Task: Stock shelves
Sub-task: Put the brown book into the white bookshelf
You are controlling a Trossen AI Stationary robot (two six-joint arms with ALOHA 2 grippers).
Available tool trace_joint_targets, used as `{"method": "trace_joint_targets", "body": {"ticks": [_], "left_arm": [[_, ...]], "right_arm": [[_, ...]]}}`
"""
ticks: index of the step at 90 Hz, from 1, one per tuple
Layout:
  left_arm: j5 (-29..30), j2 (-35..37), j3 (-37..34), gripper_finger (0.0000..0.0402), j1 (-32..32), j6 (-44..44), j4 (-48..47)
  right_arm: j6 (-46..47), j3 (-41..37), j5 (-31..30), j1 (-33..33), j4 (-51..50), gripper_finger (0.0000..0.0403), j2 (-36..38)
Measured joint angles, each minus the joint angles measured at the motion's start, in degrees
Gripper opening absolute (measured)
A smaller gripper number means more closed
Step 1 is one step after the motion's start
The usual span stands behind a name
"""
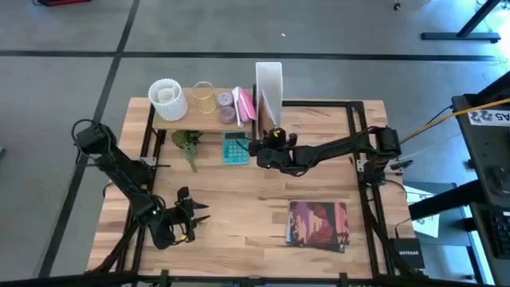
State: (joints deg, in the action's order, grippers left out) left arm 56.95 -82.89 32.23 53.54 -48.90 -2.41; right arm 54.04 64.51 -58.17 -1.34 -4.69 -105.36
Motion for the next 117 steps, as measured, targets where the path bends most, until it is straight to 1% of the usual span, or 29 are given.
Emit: {"method": "trace_joint_targets", "body": {"ticks": [10, 38, 55, 72, 88, 102, 117], "left_arm": [[0.0, 0.0, 0.0, 0.0141, 0.0, 0.0, 0.0], [0.0, 0.0, 0.0, 0.0141, 0.0, 0.0, 0.0], [0.0, 0.0, 0.0, 0.0141, 0.0, 0.0, 0.0], [0.0, 0.0, 0.0, 0.0141, 0.0, 0.0, 0.0], [0.0, 0.0, 0.0, 0.0141, 0.0, -0.1, 0.0], [0.0, 0.0, 0.0, 0.0141, 0.0, -0.2, 0.1], [0.0, 0.0, 0.0, 0.0141, -0.1, -0.2, 0.1]], "right_arm": [[0.0, 0.0, 1.0, 0.0, 0.6, 0.0009, -0.8], [-0.9, 0.0, 4.5, 0.0, 1.0, 0.0058, -0.8], [-6.5, 0.0, 6.3, -0.1, 3.3, 0.0097, -0.8], [-13.0, 0.1, 6.9, -0.2, 6.7, 0.0150, -0.6], [-18.9, 0.1, 9.8, -0.6, 7.6, 0.0189, 0.8], [-23.6, 0.3, 8.8, -2.6, 7.4, 0.0202, 2.9], [-28.1, 2.8, 4.4, -5.4, 3.3, 0.0199, 4.1]]}}
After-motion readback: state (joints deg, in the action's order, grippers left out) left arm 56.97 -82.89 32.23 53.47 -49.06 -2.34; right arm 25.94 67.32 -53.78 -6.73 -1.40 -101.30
